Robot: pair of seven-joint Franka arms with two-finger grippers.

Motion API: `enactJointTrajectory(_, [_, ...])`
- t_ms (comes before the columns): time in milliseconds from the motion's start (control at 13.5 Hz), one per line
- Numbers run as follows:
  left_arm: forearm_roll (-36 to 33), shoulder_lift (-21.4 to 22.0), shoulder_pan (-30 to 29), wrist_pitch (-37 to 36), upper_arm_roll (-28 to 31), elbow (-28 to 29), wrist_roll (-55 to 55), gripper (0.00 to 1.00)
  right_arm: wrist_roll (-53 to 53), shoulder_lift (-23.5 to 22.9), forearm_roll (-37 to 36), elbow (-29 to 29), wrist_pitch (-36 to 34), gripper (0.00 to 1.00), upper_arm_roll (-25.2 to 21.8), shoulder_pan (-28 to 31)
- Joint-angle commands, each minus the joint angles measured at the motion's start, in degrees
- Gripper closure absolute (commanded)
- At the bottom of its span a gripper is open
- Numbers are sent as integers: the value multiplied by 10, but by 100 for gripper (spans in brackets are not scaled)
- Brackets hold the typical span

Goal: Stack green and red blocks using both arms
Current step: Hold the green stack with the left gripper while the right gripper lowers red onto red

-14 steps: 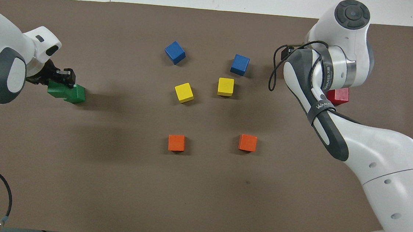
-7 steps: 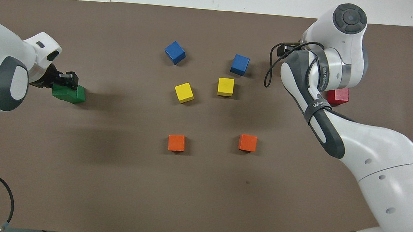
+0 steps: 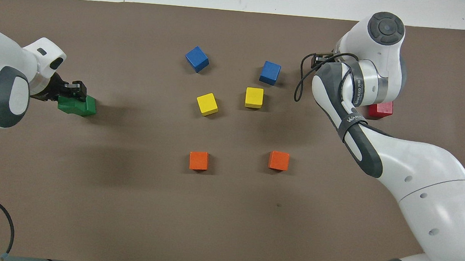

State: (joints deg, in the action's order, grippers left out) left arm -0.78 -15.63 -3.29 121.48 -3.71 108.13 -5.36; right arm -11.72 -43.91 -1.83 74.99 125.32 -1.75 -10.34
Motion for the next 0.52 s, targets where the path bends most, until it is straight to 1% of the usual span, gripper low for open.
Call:
enactJointTrajectory(0, [8,24,-5,31,-3,39,-8,100,0,11,9,26,18,70,4,2])
enactJointTrajectory(74, [8,24,-5,31,-3,39,-8,100,-1,12,9,27,16,100,4,1])
enactJointTrajectory(222, [9,24,-4,32,-3,39,-8,100,-1,15,8,27,5,100,4,1])
enactJointTrajectory(296, [9,25,-2,32,-3,39,-7,64,9,23,6,26,-12,100,4,7])
enactJointTrajectory(369, [9,25,-2,32,-3,40,-4,1,33,36,2,19,-46,100,4,13])
enactJointTrajectory(443, [9,25,-3,32,-3,40,-3,0,61,52,2,18,-80,100,3,23])
